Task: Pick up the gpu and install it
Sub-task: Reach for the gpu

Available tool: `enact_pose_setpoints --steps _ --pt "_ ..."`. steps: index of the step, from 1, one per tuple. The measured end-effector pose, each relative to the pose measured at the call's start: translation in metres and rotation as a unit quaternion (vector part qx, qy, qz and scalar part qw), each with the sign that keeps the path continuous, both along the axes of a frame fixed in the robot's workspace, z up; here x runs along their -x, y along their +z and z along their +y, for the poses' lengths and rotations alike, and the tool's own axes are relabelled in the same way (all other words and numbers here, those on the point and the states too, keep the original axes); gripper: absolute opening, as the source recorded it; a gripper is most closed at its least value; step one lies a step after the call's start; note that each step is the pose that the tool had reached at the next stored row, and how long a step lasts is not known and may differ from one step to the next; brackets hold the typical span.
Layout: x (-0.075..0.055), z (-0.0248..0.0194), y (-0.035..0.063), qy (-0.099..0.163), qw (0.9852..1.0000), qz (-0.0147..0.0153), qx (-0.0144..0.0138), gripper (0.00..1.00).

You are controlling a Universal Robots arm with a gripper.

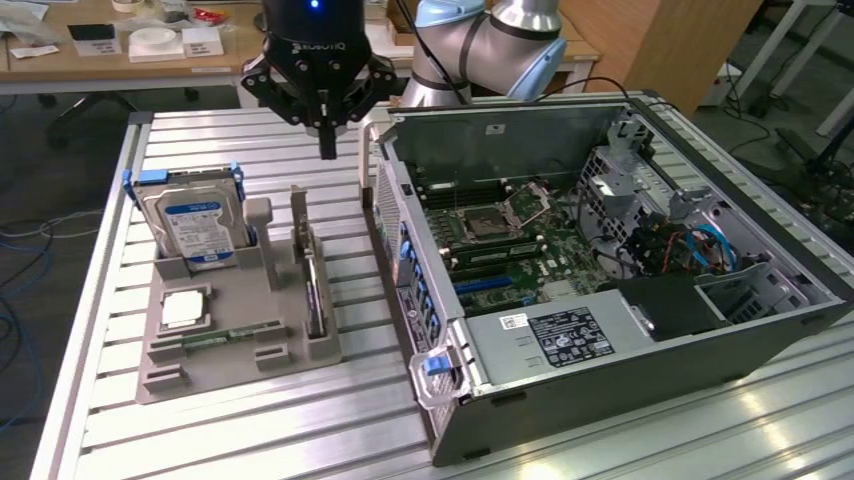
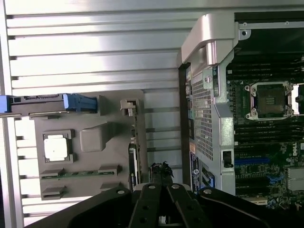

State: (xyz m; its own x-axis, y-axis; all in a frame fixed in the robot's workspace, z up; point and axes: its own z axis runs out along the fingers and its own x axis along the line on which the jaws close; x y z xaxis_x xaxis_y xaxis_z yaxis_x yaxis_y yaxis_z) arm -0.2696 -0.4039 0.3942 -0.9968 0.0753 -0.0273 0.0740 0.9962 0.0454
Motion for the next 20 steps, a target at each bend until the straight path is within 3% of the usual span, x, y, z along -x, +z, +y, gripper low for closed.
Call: enact_pose_setpoints --steps 20 --pt "0.0051 -0.0026 0.0000 0.000 1.0000 0.0001 0.0000 0.11"
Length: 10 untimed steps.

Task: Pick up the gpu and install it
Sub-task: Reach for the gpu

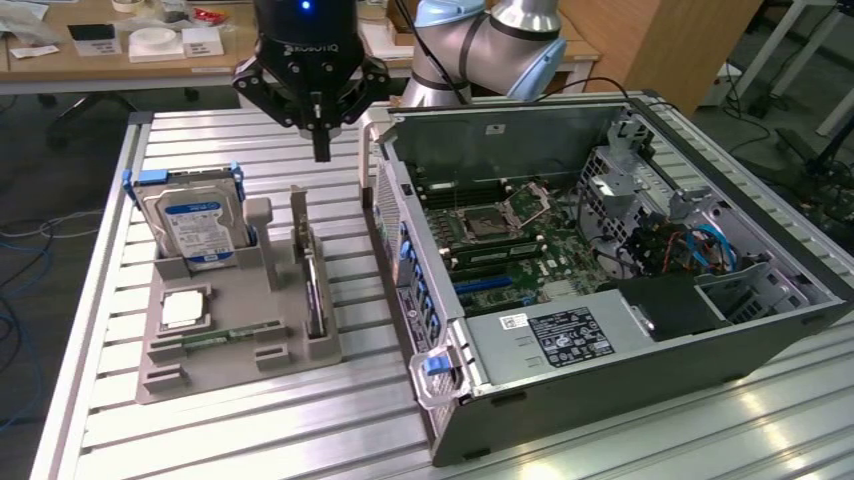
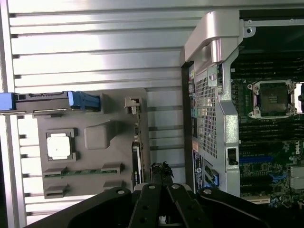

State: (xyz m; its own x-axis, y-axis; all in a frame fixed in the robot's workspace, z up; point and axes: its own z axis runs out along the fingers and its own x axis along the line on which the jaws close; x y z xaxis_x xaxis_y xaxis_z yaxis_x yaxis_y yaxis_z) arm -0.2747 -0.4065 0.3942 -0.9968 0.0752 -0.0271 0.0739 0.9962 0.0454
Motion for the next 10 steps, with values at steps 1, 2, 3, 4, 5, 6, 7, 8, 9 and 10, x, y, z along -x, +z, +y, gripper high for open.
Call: enact_pose_setpoints --steps 1,2,3,4,5,6,7,8,9,10 --pt "0.0002 -0.0002 0.0000 0.000 1.0000 0.0000 0.0000 0.11" --pt "0.0005 -0.0003 0.0000 0.000 1.0000 0.0000 0.0000 0.11" --pt "0.0009 -0.0004 0.0000 0.000 1.0000 0.0000 0.0000 0.11" --pt "0.0013 -0.0005 0.0000 0.000 1.0000 0.0000 0.0000 0.11" --pt "0.0016 -0.0007 0.0000 0.000 1.0000 0.0000 0.0000 0.11" --pt "0.0019 -0.0008 0.0000 0.000 1.0000 0.0000 0.0000 0.11" --pt "0.0023 -0.0009 0.0000 0.000 1.0000 0.0000 0.0000 0.11" --pt "0.0027 -0.0011 0.0000 0.000 1.0000 0.0000 0.0000 0.11" --pt "0.0032 -0.0012 0.0000 0.000 1.0000 0.0000 0.0000 0.11" --pt "0.0037 -0.0012 0.0000 0.000 1.0000 0.0000 0.0000 0.11"
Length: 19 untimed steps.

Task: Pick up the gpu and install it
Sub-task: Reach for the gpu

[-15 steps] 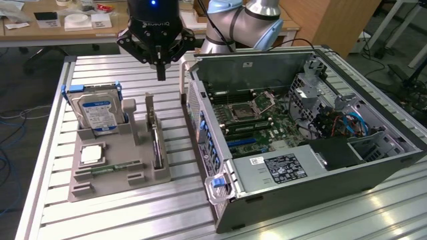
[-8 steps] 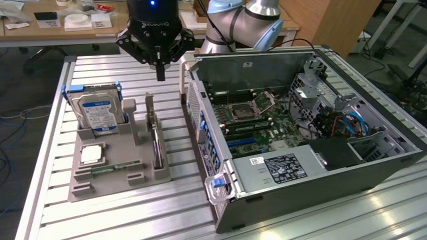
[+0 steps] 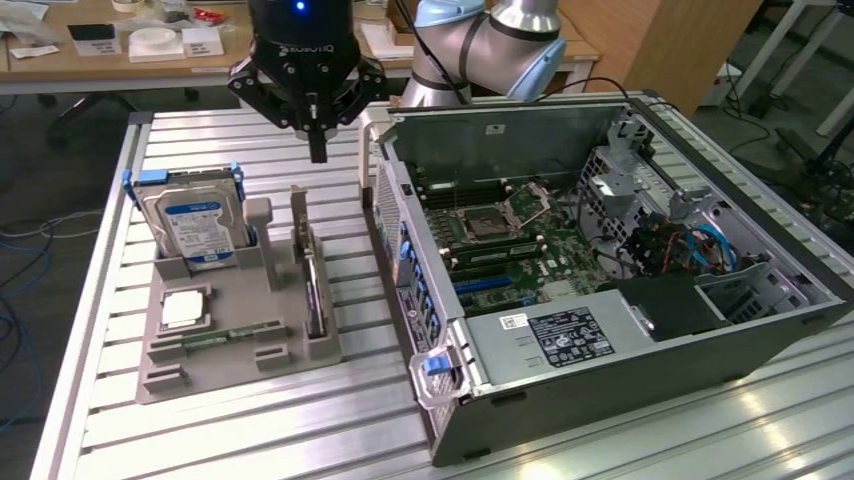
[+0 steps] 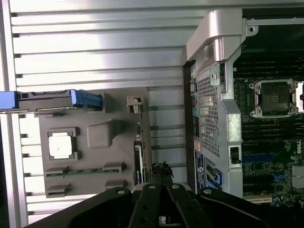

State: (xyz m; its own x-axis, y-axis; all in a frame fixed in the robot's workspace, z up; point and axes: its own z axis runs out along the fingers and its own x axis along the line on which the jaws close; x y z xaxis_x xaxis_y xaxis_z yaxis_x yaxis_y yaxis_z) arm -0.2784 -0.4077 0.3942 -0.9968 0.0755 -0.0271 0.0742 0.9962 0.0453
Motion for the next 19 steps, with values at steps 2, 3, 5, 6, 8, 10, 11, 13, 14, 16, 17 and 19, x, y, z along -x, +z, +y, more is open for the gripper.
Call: enact_pose_setpoints --steps 2,3,5,6,8,10,11,13,14,16,17,19 --pt "0.001 -0.0003 0.0000 0.000 1.0000 0.0000 0.0000 0.11" --pt "0.002 -0.0004 0.0000 0.000 1.0000 0.0000 0.0000 0.11" --pt "0.003 -0.0006 0.0000 0.000 1.0000 0.0000 0.0000 0.11" --pt "0.004 -0.0007 0.0000 0.000 1.0000 0.0000 0.0000 0.11" --pt "0.005 -0.0008 0.0000 0.000 1.0000 0.0000 0.0000 0.11" --pt "0.006 -0.0010 0.0000 0.000 1.0000 0.0000 0.0000 0.11" --pt "0.007 -0.0011 0.0000 0.000 1.0000 0.0000 0.0000 0.11" --pt "0.008 -0.0013 0.0000 0.000 1.0000 0.0000 0.0000 0.11" --pt "0.009 -0.0013 0.0000 0.000 1.0000 0.0000 0.0000 0.11" --pt "0.010 -0.0016 -0.0001 0.000 1.0000 0.0000 0.0000 0.11" --pt "0.011 -0.0016 0.0000 0.000 1.0000 0.0000 0.0000 0.11" --pt "0.012 -0.0018 0.0000 0.000 1.0000 0.0000 0.0000 0.11"
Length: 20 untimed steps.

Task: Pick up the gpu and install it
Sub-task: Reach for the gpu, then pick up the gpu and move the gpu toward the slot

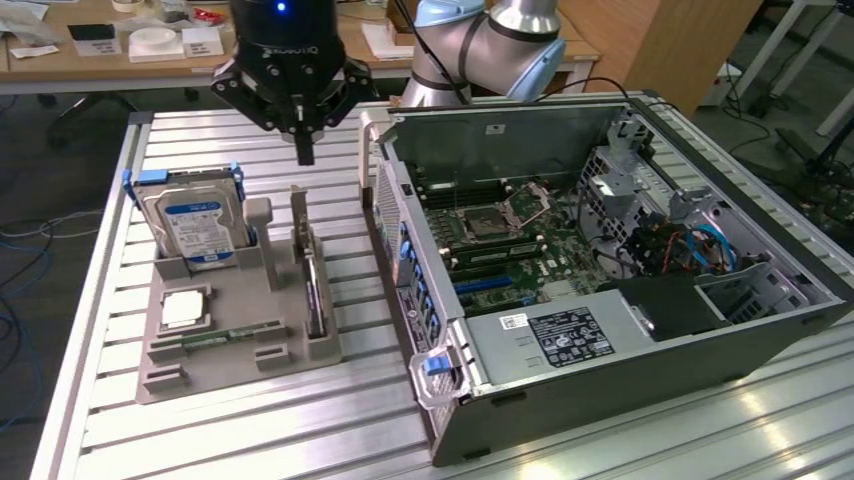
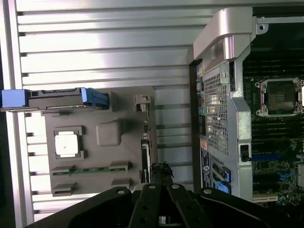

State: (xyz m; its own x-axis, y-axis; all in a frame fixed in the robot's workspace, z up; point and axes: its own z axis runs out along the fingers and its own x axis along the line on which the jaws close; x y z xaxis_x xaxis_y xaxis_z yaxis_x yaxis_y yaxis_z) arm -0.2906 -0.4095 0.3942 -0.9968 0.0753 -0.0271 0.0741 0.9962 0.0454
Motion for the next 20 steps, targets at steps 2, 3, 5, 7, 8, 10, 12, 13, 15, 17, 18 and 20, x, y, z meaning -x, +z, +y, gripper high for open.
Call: enact_pose_setpoints --steps 2,3,5,7,8,10,12,13,15,17,18,20 --pt "0.0008 -0.0001 0.0000 0.000 1.0000 0.0000 0.0000 0.11" --pt "0.0012 -0.0002 0.0000 0.000 1.0000 0.0000 0.0000 0.11" --pt "0.0020 -0.0002 0.0000 0.000 1.0000 0.0000 0.0000 0.11" --pt "0.0021 -0.0002 0.0000 0.000 1.0000 0.0000 -0.0005 0.11" --pt "0.0021 -0.0002 0.0000 0.000 1.0000 0.0000 -0.0005 0.11" --pt "0.0022 -0.0002 0.0000 0.000 1.0000 0.0000 -0.0006 0.11" --pt "0.0021 -0.0003 0.0000 0.000 1.0000 0.0000 -0.0006 0.11" --pt "0.0022 -0.0002 0.0000 0.000 1.0000 0.0000 -0.0006 0.11" --pt "0.0021 -0.0003 0.0000 0.000 1.0000 0.0000 -0.0006 0.11" --pt "0.0021 -0.0003 0.0000 0.000 1.0000 0.0000 -0.0006 0.11" --pt "0.0022 -0.0003 0.0000 0.000 1.0000 0.0000 -0.0006 0.11" --pt "0.0021 -0.0003 0.0000 0.000 1.0000 0.0000 -0.0006 0.11"
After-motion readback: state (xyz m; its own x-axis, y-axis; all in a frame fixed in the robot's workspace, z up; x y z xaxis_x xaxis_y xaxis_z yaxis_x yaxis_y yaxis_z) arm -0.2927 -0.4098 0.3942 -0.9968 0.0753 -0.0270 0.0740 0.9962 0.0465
